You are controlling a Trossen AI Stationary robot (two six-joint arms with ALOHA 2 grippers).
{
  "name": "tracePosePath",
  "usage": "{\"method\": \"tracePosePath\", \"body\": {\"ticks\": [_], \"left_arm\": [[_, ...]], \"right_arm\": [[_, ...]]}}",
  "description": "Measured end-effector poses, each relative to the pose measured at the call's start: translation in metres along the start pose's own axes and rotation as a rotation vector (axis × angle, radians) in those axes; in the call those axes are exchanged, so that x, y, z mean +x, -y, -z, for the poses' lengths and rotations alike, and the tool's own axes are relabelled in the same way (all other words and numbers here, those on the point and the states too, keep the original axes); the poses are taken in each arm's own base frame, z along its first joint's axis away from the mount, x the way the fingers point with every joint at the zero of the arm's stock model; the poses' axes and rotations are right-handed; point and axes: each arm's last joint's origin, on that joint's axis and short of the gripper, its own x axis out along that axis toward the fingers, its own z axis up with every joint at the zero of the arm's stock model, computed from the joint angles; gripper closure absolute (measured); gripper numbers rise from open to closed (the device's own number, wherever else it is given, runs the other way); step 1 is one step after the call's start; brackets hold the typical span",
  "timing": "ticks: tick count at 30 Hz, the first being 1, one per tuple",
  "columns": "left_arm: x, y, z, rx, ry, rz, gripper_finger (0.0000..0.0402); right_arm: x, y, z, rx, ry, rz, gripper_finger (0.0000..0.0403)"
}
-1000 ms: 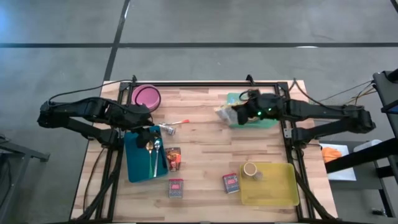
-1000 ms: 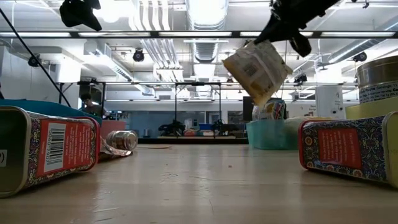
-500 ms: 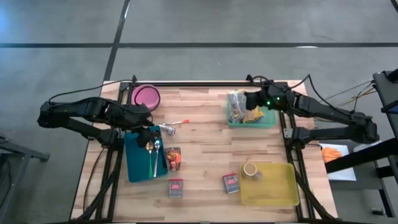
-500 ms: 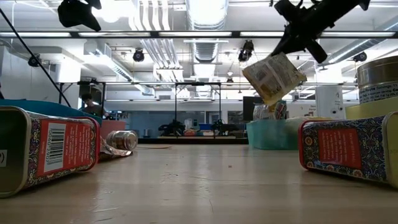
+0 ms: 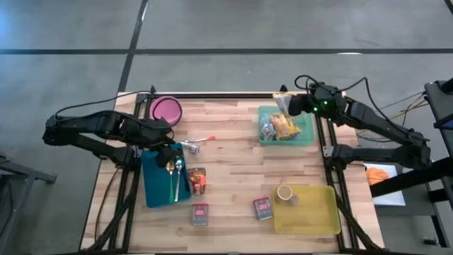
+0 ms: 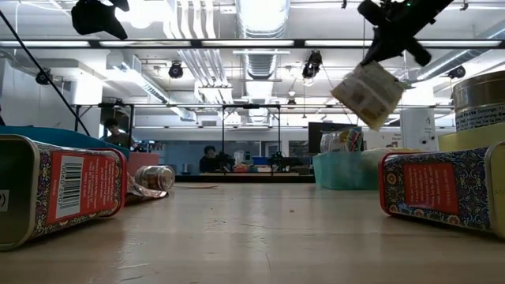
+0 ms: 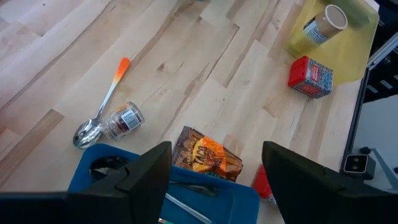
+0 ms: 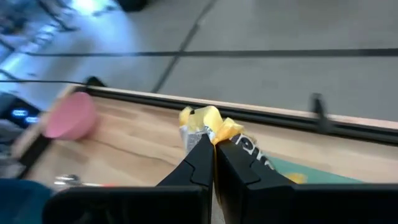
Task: Pick & Place Food Item
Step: Put the yellow noodle pack into the green bin
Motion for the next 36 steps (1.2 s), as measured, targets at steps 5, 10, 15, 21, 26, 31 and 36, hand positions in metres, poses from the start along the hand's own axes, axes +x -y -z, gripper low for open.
{"method": "tracePosePath", "body": {"ticks": [5,10,15,21,26,31,36], "left_arm": [[0.000,0.000,0.000,0.000,0.000,0.000,0.0144],[0.000,0.000,0.000,0.000,0.000,0.000,0.0144],[0.000,0.000,0.000,-0.007,0.000,0.000,0.0144],[0.000,0.000,0.000,-0.011,0.000,0.000,0.0144],[0.000,0.000,0.000,-0.012,0.000,0.000,0.0144],[0.000,0.000,0.000,-0.028,0.000,0.000,0.0144],[0.000,0.000,0.000,-0.030,0.001,0.000,0.0144]], "right_arm": [[-0.011,0.007,-0.004,-0.026,-0.026,0.094,0.0395],[-0.011,0.011,-0.002,-0.026,-0.025,0.164,0.0395],[-0.007,0.018,0.008,-0.004,-0.056,0.252,0.0395],[0.001,0.023,0.016,0.005,-0.090,0.370,0.0395],[0.011,0.025,0.023,0.030,-0.134,0.465,0.0395],[0.020,0.027,0.030,0.029,-0.192,0.548,0.0395],[0.034,0.024,0.035,-0.001,-0.234,0.591,0.0395]]}}
